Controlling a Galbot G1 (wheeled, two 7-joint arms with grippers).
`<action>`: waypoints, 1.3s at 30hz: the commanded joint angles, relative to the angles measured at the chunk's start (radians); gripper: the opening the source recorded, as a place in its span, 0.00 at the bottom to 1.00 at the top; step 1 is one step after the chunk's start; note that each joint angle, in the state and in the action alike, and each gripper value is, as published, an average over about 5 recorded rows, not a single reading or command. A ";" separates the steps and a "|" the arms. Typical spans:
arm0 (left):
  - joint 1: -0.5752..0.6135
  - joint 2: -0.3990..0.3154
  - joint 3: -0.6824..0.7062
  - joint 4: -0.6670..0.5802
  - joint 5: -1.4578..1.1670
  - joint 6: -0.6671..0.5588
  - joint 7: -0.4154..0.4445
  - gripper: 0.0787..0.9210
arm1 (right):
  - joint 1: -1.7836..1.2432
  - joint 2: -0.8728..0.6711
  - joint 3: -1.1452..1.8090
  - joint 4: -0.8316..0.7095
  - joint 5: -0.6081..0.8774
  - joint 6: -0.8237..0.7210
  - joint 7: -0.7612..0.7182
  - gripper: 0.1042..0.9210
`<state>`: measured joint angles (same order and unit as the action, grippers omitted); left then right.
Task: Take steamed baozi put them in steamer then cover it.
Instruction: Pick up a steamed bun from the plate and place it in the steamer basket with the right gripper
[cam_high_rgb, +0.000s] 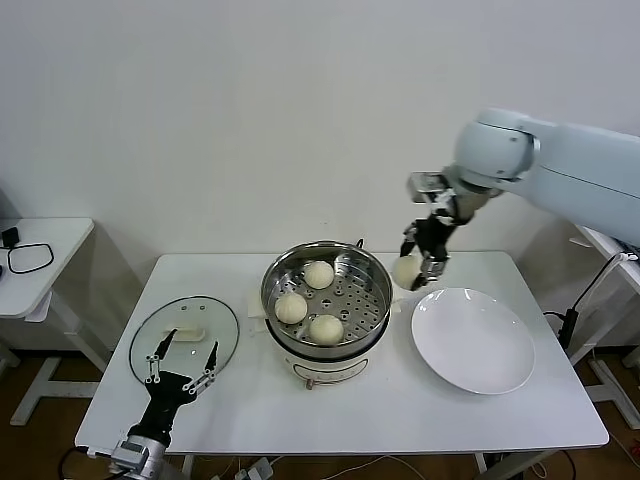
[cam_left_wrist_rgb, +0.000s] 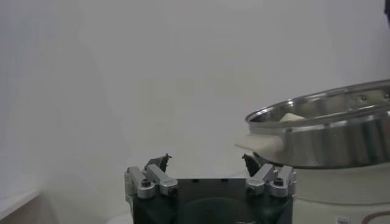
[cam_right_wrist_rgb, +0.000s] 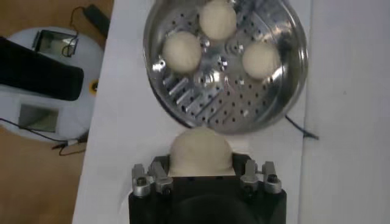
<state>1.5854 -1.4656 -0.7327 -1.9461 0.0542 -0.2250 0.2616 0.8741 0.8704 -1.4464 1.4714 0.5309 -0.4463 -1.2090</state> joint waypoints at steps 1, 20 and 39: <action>-0.001 0.005 -0.015 0.006 -0.010 0.002 0.002 0.88 | -0.169 0.265 0.067 -0.230 -0.076 -0.023 0.005 0.71; -0.011 0.011 -0.028 0.032 -0.012 -0.001 0.007 0.88 | -0.360 0.378 0.148 -0.389 -0.230 0.018 -0.013 0.71; -0.012 0.007 -0.032 0.033 -0.016 0.001 0.007 0.88 | -0.416 0.338 0.193 -0.396 -0.287 0.040 -0.022 0.74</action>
<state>1.5733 -1.4578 -0.7663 -1.9099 0.0381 -0.2259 0.2698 0.4853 1.2151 -1.2814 1.0895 0.2728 -0.4147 -1.2317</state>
